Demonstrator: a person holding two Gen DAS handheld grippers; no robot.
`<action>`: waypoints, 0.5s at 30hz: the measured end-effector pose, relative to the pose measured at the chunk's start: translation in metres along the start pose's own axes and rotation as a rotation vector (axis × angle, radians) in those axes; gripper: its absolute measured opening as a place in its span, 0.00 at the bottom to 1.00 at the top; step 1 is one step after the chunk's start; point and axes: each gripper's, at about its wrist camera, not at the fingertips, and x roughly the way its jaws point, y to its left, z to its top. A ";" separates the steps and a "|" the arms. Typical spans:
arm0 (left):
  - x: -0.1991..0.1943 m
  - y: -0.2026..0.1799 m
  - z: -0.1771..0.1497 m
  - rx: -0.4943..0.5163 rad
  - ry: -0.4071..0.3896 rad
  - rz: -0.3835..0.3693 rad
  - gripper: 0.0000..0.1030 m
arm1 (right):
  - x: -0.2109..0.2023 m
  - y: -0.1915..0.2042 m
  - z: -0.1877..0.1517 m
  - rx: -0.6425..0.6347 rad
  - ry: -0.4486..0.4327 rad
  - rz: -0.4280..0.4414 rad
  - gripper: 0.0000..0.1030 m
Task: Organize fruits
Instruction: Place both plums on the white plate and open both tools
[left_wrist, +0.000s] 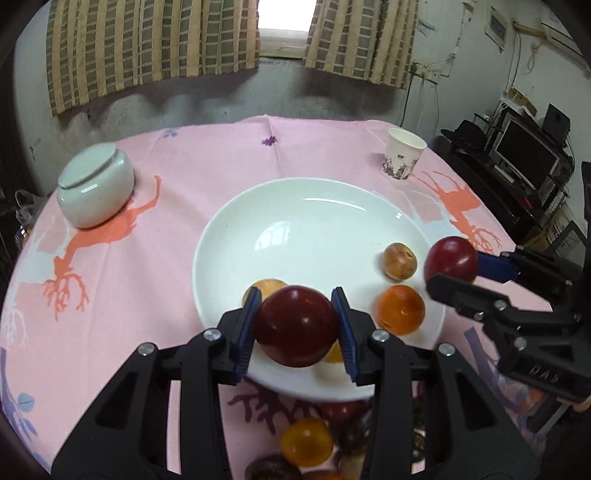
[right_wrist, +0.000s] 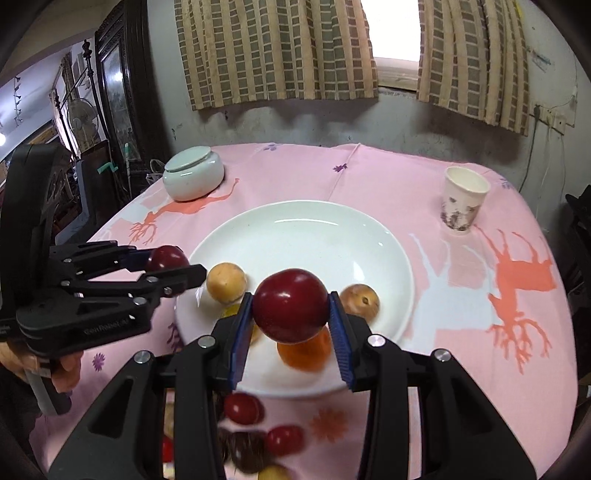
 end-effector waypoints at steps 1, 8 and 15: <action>0.005 0.000 0.001 0.003 0.006 0.000 0.38 | 0.005 0.000 0.000 -0.001 0.005 -0.001 0.39; 0.033 0.002 0.002 -0.012 0.037 0.005 0.39 | 0.036 -0.008 -0.005 0.026 0.039 -0.002 0.39; 0.037 -0.002 0.001 -0.023 0.042 0.020 0.48 | 0.042 -0.006 -0.005 0.048 0.052 -0.004 0.41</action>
